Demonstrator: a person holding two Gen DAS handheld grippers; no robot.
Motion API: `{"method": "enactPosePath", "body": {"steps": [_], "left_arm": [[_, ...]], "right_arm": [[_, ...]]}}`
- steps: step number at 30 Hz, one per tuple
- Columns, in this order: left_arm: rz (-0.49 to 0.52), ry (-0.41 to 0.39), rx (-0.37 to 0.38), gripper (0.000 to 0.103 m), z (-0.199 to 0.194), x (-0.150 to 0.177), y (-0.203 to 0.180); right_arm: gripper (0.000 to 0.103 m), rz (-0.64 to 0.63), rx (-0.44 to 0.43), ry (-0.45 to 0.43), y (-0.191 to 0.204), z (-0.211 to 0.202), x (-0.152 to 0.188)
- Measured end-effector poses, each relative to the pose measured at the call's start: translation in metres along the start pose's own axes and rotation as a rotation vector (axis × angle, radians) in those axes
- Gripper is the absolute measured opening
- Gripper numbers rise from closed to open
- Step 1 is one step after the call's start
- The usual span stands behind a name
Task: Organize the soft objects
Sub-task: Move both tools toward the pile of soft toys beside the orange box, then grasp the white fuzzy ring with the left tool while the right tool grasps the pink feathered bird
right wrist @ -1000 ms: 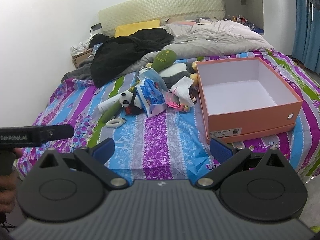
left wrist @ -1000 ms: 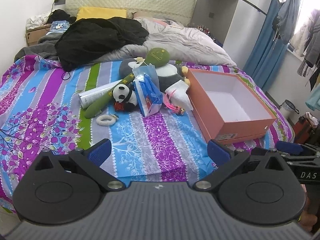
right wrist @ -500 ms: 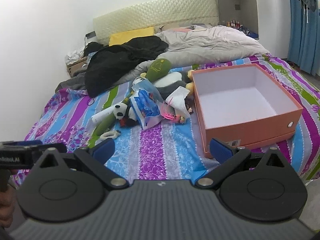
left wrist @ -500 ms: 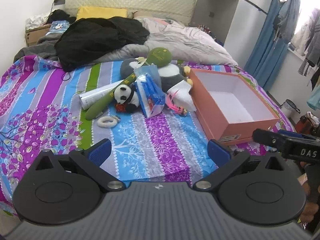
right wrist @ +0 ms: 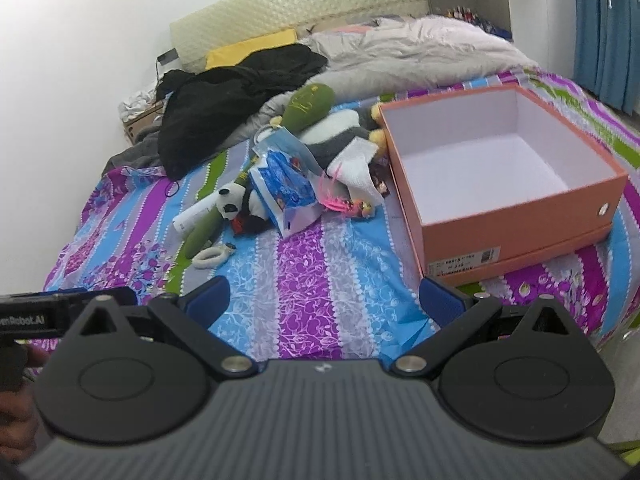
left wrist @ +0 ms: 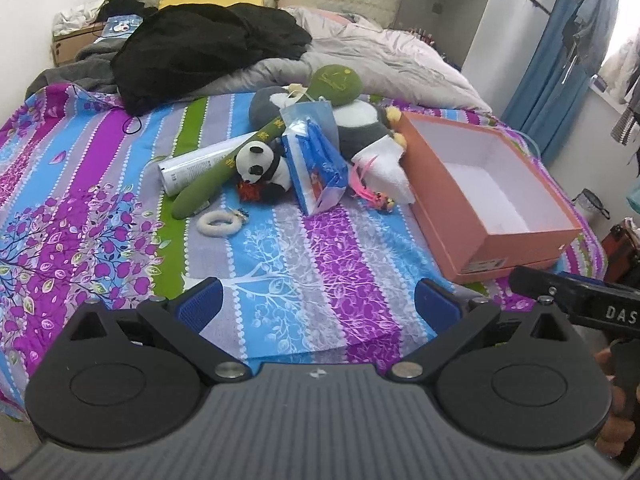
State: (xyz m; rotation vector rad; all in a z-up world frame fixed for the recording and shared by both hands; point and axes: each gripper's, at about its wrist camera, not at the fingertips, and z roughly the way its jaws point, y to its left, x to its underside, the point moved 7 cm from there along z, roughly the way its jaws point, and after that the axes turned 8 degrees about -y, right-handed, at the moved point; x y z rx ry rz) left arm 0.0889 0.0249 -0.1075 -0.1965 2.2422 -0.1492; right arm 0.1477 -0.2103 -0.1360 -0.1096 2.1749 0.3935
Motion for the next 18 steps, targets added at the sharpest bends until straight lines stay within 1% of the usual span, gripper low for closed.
{"method": "enactPosePath", "body": {"steps": [4,6,10,14,16,18], "left_arm": [[-0.003,0.017,-0.008,0.103,0.020,0.000,0.005],[-0.012,-0.001,-0.011,0.103,0.030,0.000,0.009],[0.003,0.002,-0.044,0.103,0.059,0.002,0.019],[-0.005,0.025,-0.043,0.103,0.091,0.007,0.032],[0.015,0.017,-0.038,0.102,0.102,0.010,0.038],[0.001,0.038,-0.041,0.102,0.117,0.014,0.046]], "right_arm": [[0.102,0.021,0.004,0.018,-0.003,0.015,0.005],[0.102,0.019,0.003,0.022,-0.003,0.025,0.008],[0.102,0.014,-0.010,0.010,-0.002,0.048,0.012],[0.094,-0.012,-0.003,0.007,0.000,0.078,0.019],[0.091,-0.024,-0.006,-0.012,0.002,0.090,0.019],[0.090,-0.035,-0.002,-0.015,0.004,0.104,0.020]]}}
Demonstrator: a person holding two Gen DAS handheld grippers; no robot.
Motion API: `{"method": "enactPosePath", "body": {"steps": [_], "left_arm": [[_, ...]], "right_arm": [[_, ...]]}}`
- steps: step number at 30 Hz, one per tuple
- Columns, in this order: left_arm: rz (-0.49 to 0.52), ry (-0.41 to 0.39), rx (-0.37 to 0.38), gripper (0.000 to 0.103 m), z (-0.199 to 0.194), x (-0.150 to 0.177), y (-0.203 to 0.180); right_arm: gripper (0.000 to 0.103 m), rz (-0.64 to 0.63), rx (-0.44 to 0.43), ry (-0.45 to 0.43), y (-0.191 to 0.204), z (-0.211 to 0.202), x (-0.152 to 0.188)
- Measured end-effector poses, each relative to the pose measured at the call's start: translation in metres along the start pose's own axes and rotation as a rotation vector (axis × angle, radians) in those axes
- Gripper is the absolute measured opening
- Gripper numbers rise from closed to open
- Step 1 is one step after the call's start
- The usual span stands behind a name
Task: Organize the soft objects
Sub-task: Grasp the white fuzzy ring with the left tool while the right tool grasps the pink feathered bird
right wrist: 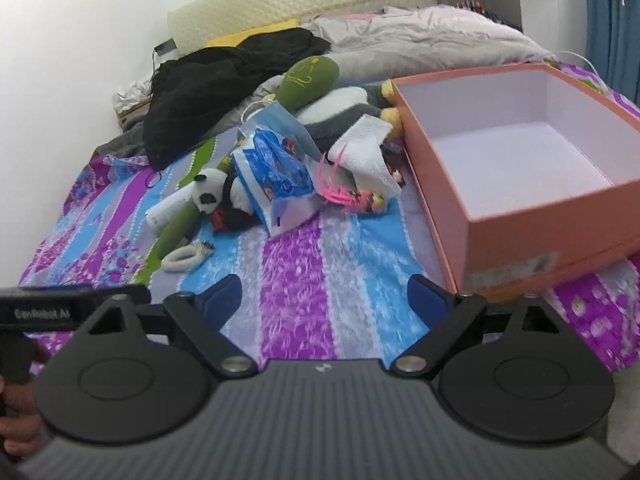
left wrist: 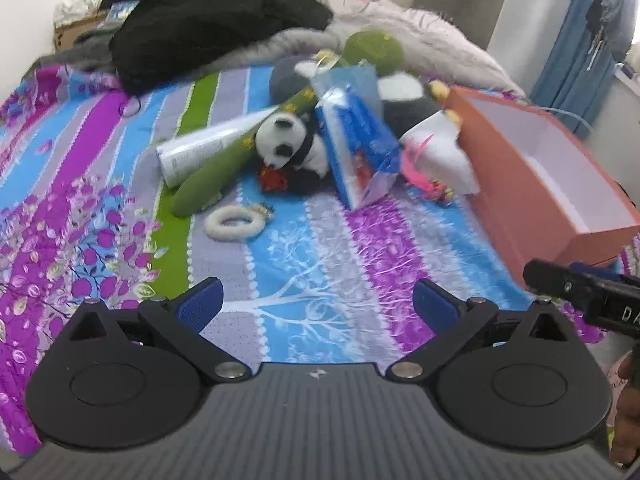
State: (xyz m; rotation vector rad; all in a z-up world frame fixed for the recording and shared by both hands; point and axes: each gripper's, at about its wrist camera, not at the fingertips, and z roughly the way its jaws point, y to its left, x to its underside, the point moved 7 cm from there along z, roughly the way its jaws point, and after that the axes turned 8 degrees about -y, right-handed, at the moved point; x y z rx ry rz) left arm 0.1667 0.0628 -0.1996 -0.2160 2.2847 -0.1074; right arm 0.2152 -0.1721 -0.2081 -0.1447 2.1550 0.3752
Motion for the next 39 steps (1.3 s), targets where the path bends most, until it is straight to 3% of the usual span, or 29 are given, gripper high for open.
{"method": "enactPosePath", "body": {"steps": [2,6,11,13,16,21,30,34,36,38,39], "left_arm": [[-0.029,0.013,-0.006,0.100,0.012,0.003,0.009],[-0.046,0.035,-0.033,0.093,0.031,0.002,0.024],[-0.051,0.049,-0.039,0.085,0.054,0.000,0.034],[-0.051,0.053,-0.047,0.080,0.063,-0.001,0.036],[-0.049,0.063,-0.050,0.074,0.080,-0.002,0.040],[-0.054,0.094,-0.069,0.064,0.109,-0.006,0.049],[0.065,0.075,-0.123,0.062,0.147,-0.026,0.053],[0.084,0.134,-0.143,0.049,0.167,-0.021,0.056],[0.075,0.147,-0.139,0.046,0.174,-0.019,0.058],[0.071,0.144,-0.138,0.044,0.177,-0.020,0.060],[0.073,0.142,-0.141,0.036,0.177,-0.021,0.060]], "right_arm": [[0.085,-0.021,0.001,-0.008,0.004,0.012,0.001],[0.085,0.015,-0.053,-0.006,0.010,0.032,0.004],[0.085,-0.003,-0.040,0.001,0.013,0.061,0.005],[0.085,-0.013,-0.024,0.017,0.011,0.076,0.005],[0.072,-0.013,0.008,0.034,0.003,0.099,0.003],[0.072,-0.026,0.079,0.020,-0.013,0.135,-0.003],[0.067,-0.081,0.154,-0.005,-0.021,0.181,-0.013],[0.066,-0.084,0.187,0.013,-0.028,0.198,-0.012],[0.064,-0.070,0.183,0.017,-0.031,0.206,-0.011],[0.052,-0.057,0.175,0.023,-0.032,0.211,-0.011],[0.048,-0.054,0.178,0.023,-0.033,0.212,-0.012]]}}
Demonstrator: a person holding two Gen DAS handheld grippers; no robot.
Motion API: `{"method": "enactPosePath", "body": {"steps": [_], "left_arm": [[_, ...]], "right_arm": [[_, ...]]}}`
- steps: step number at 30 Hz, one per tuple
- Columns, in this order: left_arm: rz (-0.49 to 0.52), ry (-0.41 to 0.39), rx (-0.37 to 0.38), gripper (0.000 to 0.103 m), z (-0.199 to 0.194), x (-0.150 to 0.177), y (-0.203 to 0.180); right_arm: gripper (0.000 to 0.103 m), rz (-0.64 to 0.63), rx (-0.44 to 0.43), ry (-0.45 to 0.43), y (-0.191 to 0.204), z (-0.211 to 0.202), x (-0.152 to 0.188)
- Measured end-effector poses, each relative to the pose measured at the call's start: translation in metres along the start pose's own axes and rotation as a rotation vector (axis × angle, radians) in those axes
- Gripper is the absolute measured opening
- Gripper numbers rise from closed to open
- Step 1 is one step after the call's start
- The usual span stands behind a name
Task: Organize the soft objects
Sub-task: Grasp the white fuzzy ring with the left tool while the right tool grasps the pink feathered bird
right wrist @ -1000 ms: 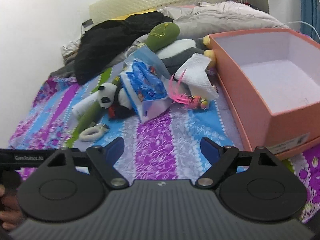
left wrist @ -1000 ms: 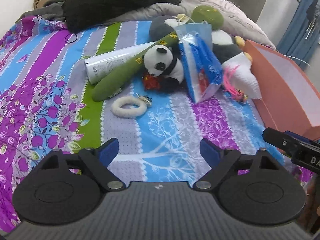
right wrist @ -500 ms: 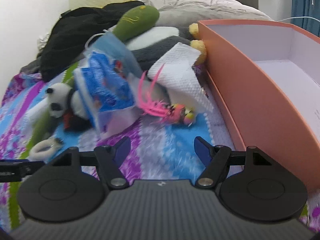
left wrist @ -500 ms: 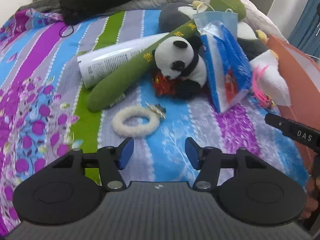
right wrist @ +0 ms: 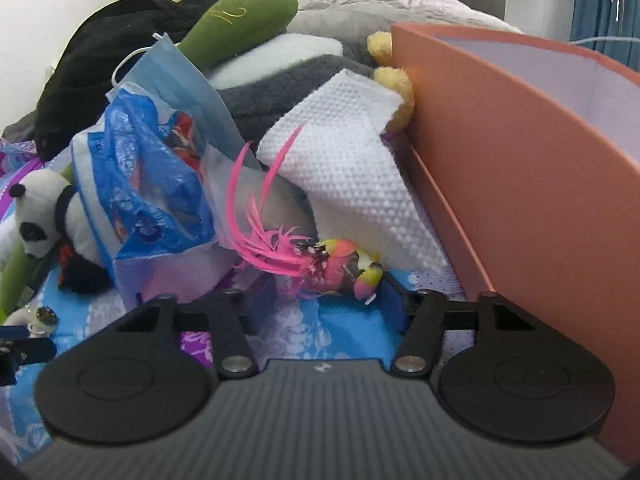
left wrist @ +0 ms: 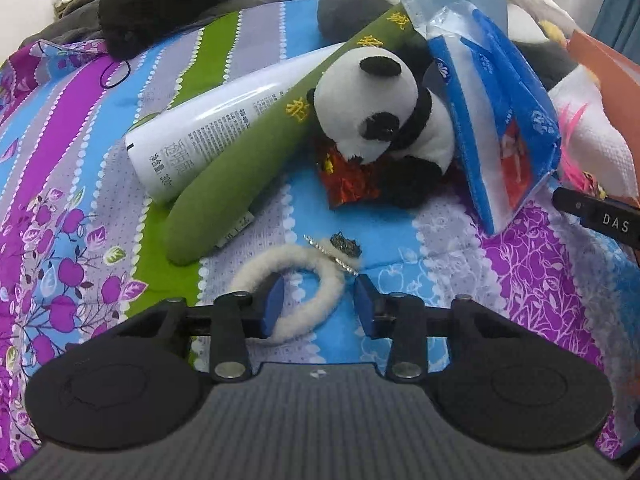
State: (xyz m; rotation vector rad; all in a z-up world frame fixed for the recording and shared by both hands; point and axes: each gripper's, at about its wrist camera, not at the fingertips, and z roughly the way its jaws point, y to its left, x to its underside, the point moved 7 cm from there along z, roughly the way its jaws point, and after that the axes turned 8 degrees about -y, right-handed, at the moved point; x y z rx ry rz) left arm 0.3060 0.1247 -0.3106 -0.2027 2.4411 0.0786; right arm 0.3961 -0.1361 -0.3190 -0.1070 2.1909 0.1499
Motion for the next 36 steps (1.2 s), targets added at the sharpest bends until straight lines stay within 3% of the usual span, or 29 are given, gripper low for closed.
{"method": "enactPosePath", "body": {"steps": [1,4,36], "left_arm": [[-0.004,-0.001,-0.003,0.023,0.000,-0.001,0.000],[-0.046,0.008,0.019,0.011,-0.001,-0.003,0.002],[-0.151,-0.070,0.165,0.010,-0.144,0.052,-0.058]], "right_arm": [[0.042,0.000,0.003,0.000,0.000,0.000,-0.001],[0.036,-0.004,-0.009,0.007,0.001,-0.002,-0.001],[0.036,-0.069,-0.124,0.067,0.007,-0.161,0.044]]}}
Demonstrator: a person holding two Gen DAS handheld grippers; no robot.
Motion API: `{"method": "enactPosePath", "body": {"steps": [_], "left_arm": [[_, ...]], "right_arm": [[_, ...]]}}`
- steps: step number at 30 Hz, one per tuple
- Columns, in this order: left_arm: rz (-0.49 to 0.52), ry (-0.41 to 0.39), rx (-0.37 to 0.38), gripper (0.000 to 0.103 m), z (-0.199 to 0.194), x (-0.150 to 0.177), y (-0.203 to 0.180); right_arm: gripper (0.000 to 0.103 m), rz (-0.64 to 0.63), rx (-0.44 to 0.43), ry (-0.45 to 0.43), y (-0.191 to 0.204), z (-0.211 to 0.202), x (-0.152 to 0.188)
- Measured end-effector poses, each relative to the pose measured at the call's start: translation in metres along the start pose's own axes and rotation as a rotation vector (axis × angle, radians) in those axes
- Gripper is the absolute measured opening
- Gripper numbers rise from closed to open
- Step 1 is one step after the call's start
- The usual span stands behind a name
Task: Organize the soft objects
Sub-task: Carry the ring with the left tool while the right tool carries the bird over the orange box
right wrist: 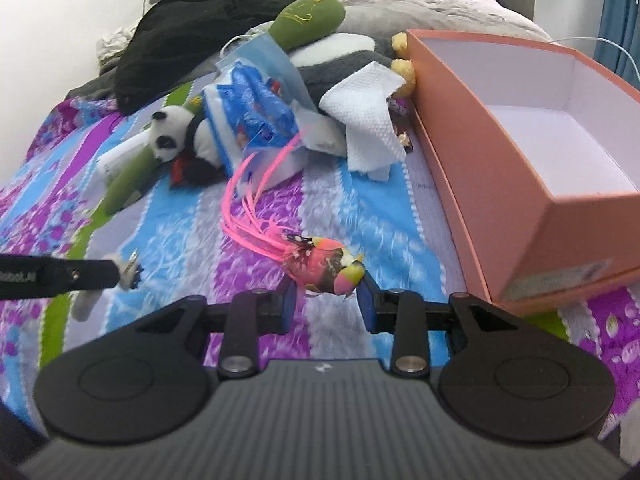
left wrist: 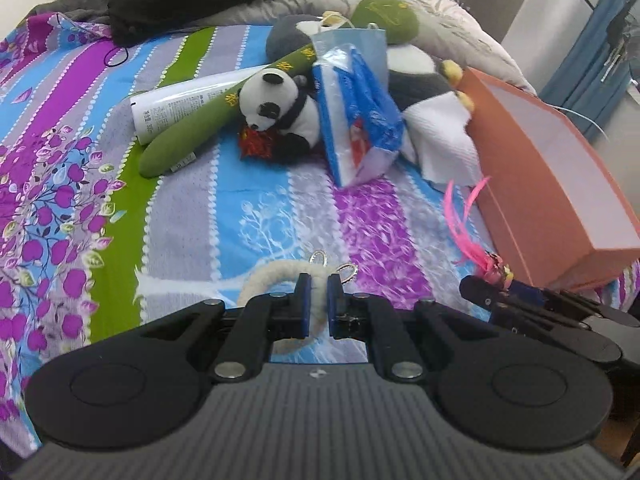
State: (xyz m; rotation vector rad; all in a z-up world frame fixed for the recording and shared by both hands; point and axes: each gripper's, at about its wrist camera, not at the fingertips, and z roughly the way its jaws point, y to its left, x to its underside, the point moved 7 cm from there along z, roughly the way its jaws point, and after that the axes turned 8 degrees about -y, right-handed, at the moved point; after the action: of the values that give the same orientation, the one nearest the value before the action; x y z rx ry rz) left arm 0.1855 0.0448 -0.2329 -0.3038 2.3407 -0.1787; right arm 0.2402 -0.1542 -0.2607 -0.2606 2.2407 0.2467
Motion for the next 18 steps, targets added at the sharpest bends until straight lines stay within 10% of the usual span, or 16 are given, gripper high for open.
{"method": "enactPosePath", "body": {"steps": [18], "left_arm": [[0.037,-0.133,0.064,0.010,-0.089,-0.022,-0.036]], "right_arm": [[0.036,-0.031,-0.066,-0.115,0.013,-0.094,-0.045]]}}
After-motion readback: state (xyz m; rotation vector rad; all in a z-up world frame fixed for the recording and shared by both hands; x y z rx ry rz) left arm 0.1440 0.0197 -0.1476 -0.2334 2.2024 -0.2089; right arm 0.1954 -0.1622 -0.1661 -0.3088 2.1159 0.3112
